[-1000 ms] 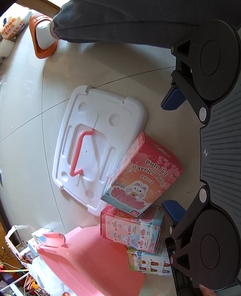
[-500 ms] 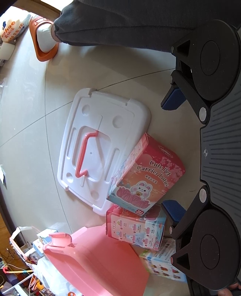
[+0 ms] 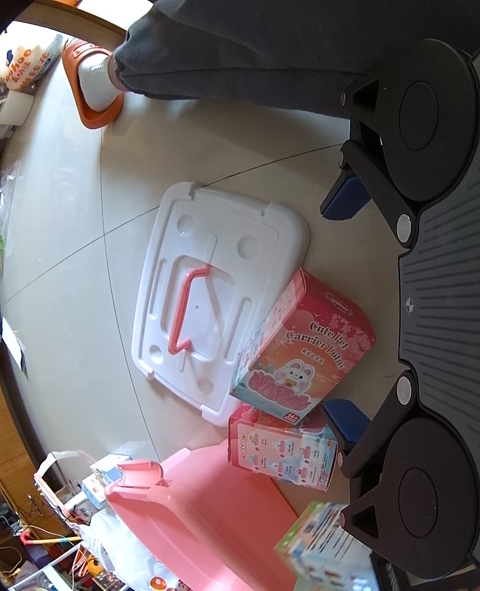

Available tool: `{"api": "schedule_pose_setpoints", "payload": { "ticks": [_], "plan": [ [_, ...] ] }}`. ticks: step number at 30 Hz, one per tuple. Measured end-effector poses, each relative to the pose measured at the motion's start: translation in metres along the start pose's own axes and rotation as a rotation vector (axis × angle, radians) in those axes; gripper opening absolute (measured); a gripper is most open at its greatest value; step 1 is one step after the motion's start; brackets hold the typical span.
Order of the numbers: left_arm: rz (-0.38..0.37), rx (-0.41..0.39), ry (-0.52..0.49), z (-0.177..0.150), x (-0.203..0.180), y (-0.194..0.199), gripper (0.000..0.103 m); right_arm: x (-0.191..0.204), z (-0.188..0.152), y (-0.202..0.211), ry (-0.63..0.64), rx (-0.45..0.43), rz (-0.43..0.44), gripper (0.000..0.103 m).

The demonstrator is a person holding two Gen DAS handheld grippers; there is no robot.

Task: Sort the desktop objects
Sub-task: 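Lift the blue box with the left tool and carry it over the pink bin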

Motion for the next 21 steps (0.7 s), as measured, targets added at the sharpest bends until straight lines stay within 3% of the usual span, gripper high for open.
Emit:
{"api": "schedule_pose_setpoints", "payload": {
  "ticks": [8, 21],
  "plan": [
    [-0.041, -0.06, -0.027, 0.024, -0.009, 0.046, 0.071, 0.0, 0.001, 0.001, -0.011, 0.001, 0.01, 0.103],
    [-0.042, -0.182, 0.059, 0.094, 0.0, 0.088, 0.071, -0.002, 0.004, -0.003, -0.031, 0.015, 0.021, 0.103]
  ]
}}
Point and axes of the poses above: each gripper's, at about its wrist camera, not at the fingertips, and y roughly against the way its jaws point, x to its left, z to its top, the point moved 7 cm from there along -y, roughly the way its jaws point, and after that the axes turned 3 degrees about z, right-handed, at the moved point
